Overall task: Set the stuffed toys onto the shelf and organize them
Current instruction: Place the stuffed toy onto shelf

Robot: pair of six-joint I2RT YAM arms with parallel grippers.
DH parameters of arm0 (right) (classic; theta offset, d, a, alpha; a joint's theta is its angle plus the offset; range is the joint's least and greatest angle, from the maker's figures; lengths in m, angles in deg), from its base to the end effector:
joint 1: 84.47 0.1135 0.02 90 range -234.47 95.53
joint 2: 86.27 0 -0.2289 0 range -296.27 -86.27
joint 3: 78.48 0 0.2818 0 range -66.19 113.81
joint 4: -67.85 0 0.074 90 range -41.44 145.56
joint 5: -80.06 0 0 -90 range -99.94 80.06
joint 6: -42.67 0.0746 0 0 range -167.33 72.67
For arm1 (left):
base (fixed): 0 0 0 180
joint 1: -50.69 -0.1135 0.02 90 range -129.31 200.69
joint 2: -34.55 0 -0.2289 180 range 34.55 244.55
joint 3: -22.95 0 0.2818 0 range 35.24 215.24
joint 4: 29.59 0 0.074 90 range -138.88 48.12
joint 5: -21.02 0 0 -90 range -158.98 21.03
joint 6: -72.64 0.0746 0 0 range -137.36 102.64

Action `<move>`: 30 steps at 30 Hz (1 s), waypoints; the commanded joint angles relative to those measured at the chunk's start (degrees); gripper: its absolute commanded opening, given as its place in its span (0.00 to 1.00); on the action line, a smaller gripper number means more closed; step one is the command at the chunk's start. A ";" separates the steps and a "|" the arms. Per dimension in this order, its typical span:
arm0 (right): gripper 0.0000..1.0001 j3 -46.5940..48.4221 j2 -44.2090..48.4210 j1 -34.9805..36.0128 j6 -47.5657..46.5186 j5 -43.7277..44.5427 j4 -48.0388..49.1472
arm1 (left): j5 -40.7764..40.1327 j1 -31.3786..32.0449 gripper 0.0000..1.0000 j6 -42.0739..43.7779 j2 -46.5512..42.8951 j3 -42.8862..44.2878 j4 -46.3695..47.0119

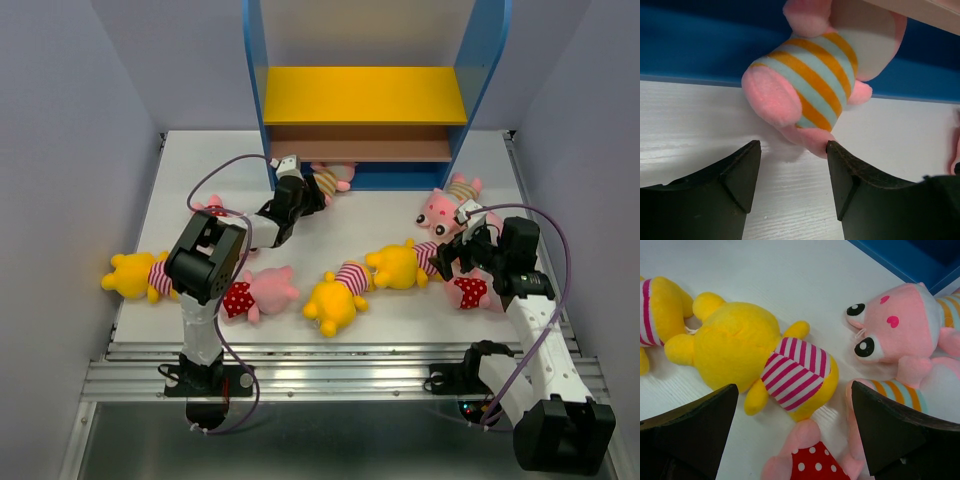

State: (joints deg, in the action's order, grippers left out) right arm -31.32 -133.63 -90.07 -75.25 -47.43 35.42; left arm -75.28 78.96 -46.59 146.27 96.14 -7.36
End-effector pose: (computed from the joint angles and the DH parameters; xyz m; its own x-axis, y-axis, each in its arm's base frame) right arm 0.2621 0.0199 0.2091 -0.2716 -0.3467 -0.8978 -0.6336 0.7666 -0.1044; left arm 0.4155 -0.2141 0.1090 -0.4003 -0.3358 -0.8526 0.2092 0.8724 -0.4418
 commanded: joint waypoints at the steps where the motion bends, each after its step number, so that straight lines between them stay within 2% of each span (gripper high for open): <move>1: 1.00 0.99 0.24 -0.28 -0.82 -0.30 0.98 | 1.12 0.12 0.65 -3.54 -0.01 2.46 4.85; 13: 1.00 0.99 0.42 -0.28 -0.82 -0.39 0.89 | 3.67 -1.55 0.66 -16.03 1.74 1.50 10.30; 23: 1.00 1.07 0.68 -0.28 -0.82 -0.39 0.98 | -0.37 -1.64 0.65 -17.43 4.20 6.77 2.13; 26: 1.00 0.99 0.68 -0.28 -0.91 -0.38 0.89 | -0.72 -1.55 0.62 -18.31 5.43 8.09 1.78; 30: 1.00 0.99 0.51 -0.28 -0.91 -0.21 0.89 | -1.25 -1.64 0.47 -19.54 7.45 9.76 1.78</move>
State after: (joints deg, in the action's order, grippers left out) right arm -31.32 -133.63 -90.07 -75.60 -47.43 35.42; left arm -74.71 77.54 -64.82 152.34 102.77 -6.15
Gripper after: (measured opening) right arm 0.999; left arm 0.511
